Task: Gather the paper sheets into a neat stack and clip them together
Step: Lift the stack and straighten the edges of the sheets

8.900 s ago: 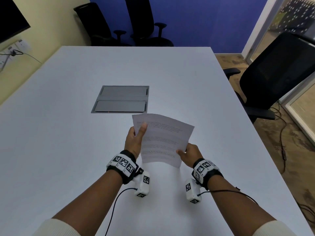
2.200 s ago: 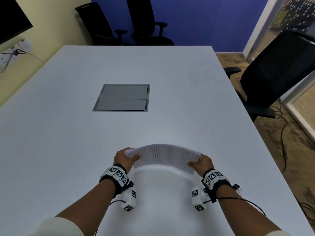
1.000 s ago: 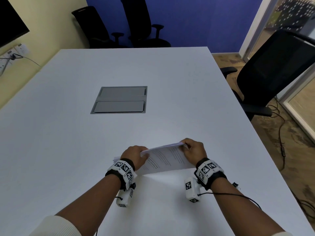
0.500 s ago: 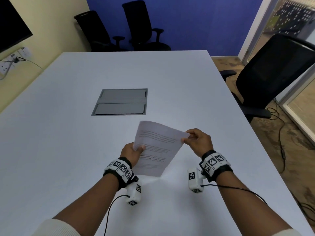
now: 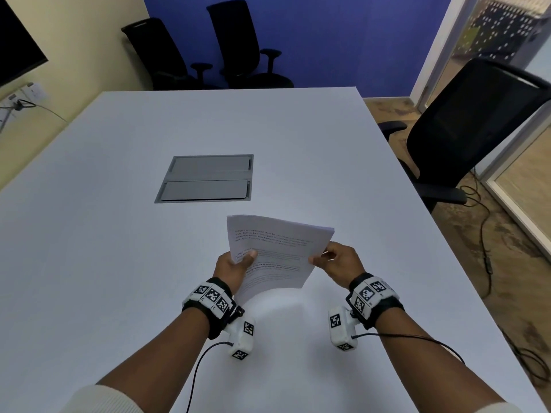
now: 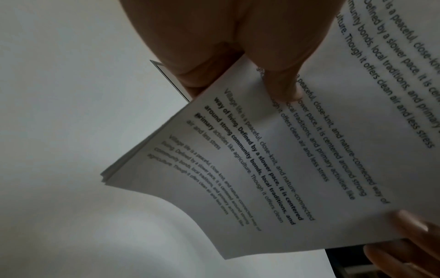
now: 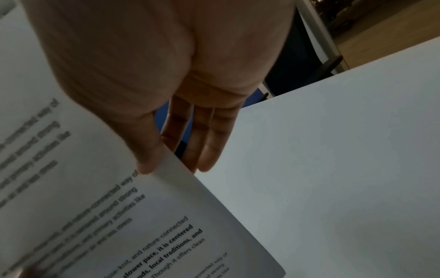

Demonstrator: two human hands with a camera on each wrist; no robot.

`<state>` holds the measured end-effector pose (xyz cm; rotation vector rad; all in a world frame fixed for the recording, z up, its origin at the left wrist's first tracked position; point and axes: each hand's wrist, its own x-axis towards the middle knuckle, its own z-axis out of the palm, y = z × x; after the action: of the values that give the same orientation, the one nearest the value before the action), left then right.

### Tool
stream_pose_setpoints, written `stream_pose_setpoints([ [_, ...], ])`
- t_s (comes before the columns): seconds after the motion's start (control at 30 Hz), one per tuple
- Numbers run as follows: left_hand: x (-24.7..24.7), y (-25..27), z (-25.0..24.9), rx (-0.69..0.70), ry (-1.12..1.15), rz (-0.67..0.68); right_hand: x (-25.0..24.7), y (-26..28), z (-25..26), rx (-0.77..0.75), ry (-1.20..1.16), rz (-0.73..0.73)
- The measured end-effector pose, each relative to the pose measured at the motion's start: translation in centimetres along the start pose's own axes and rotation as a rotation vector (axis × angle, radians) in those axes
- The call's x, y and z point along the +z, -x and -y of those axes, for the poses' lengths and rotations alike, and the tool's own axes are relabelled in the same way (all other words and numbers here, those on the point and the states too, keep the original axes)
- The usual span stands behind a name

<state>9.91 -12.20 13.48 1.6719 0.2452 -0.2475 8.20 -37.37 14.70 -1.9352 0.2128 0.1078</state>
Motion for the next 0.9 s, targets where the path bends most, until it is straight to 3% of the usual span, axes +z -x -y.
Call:
stream_pose_setpoints([
  [0.23, 0.0, -0.8, 1.4, -0.002, -0.192, 0.000, 0.1, 0.7, -0.7, -0.012, 0.110, -0.054],
  [0.43, 0.1, -0.4, 1.7, 0.015, -0.268, 0.024, 0.3, 1.3, -1.4, 0.021, 0.106, -0.012],
  [0.9, -0.3, 0.4, 0.1, 0.146, -0.148, 0.010, 0.1, 1.6, -1.7, 0.025, 0.231, 0.046],
])
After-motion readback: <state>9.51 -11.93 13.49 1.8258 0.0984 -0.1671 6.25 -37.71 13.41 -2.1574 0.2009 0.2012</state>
